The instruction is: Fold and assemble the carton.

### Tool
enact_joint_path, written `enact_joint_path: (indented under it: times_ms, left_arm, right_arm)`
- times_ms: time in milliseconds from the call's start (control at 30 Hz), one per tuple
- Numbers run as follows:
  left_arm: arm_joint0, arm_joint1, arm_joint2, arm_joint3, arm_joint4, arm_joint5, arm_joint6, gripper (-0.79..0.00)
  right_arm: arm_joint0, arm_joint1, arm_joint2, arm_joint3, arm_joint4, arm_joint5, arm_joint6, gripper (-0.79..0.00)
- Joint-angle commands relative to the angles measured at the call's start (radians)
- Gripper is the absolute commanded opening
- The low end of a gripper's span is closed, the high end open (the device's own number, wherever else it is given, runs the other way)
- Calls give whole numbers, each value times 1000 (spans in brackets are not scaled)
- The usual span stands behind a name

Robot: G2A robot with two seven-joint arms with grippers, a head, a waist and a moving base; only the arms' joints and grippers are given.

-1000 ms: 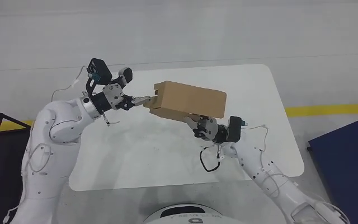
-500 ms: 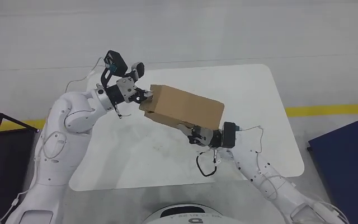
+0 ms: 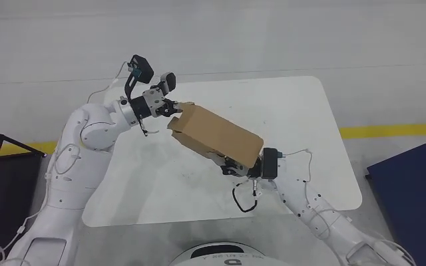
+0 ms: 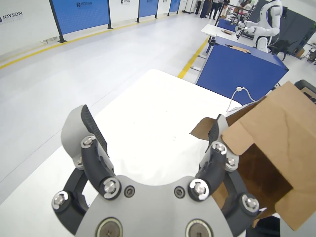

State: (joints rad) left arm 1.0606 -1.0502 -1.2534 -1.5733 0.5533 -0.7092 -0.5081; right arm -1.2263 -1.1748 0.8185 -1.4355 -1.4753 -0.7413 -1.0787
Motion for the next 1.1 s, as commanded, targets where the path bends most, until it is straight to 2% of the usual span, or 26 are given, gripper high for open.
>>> enact_joint_path:
  times_ms: [0, 233, 433, 767, 900, 1067]
  left_arm:
    - [-12, -1, 9, 18, -2, -7, -6, 0]
    - [-18, 0, -1, 54, 18, -7, 39, 0]
    - [5, 12, -75, 51, 8, -8, 81, 0]
    - [110, 39, -212, -118, 14, -52, 94, 0]
    - [149, 45, -224, -182, 34, -66, 71, 0]
    - [158, 46, -212, -216, 89, -26, 57, 0]
  right_arm:
    - [-1, 2, 3, -5, -1, -2, 2, -785]
    - [1, 6, 16, -16, -8, -8, 8, -785]
    - [7, 7, 32, 4, 0, 1, 17, -785]
    - [21, 8, 61, 15, 22, 7, 38, -785]
    - [26, 6, 64, 22, 33, 10, 44, -785]
    - [26, 6, 64, 22, 33, 10, 44, -785]
